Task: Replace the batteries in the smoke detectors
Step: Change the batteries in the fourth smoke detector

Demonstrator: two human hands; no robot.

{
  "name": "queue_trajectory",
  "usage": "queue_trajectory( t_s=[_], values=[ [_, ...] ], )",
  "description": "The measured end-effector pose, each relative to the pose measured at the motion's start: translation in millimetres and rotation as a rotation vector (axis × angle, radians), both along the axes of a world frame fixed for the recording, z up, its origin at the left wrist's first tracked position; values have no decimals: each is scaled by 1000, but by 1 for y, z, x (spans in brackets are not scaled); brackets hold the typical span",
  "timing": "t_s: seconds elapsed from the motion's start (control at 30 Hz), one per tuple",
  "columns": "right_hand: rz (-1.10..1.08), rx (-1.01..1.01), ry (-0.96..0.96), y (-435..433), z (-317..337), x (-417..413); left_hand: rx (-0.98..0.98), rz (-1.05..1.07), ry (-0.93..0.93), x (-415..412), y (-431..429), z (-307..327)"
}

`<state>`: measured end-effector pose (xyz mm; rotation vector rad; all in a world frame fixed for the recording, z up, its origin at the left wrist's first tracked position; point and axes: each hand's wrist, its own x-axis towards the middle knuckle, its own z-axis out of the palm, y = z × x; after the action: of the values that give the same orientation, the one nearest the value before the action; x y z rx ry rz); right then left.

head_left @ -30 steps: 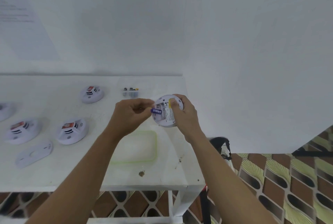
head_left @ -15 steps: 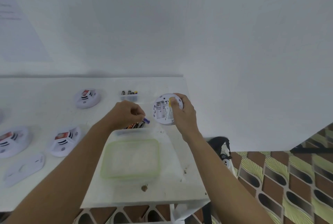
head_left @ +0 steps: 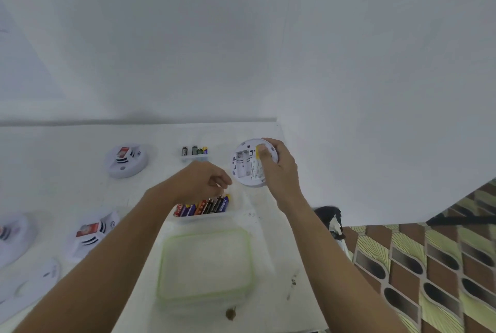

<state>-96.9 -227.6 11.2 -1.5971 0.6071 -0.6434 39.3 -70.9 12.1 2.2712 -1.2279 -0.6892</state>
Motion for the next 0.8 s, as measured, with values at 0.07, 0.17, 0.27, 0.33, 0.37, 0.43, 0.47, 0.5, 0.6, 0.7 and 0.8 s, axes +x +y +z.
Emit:
queue_trajectory(
  t_s=[0.07,0.17,0.27,0.33,0.37,0.43,0.47,0.5,0.6,0.7,0.8],
  values=[
    [7,3,8,2,-1,3,-76,9,30,5,5,8],
    [11,17,18,5,-1,10,-193,47,51,11,9,24],
    [-4,17,26,7,-2,18,-254,99,-69,28,8,32],
    [-5,4,35,10,-1,25,-256,178,-178,44,4,31],
    [2,-6,40,10,0,28,-247,228,-211,53,1,30],
    [18,-27,48,12,2,33,-198,298,-246,70,-8,24],
    [23,-33,47,12,4,36,-152,302,-257,77,-12,21],
    [25,-37,44,12,4,39,-99,292,-267,84,-17,19],
    [17,-37,46,11,7,46,11,254,-281,96,-30,14],
    [1,-40,45,10,8,50,85,255,-253,101,-44,12],
    [-17,-49,47,7,8,54,164,261,-231,102,-54,10]
  ],
)
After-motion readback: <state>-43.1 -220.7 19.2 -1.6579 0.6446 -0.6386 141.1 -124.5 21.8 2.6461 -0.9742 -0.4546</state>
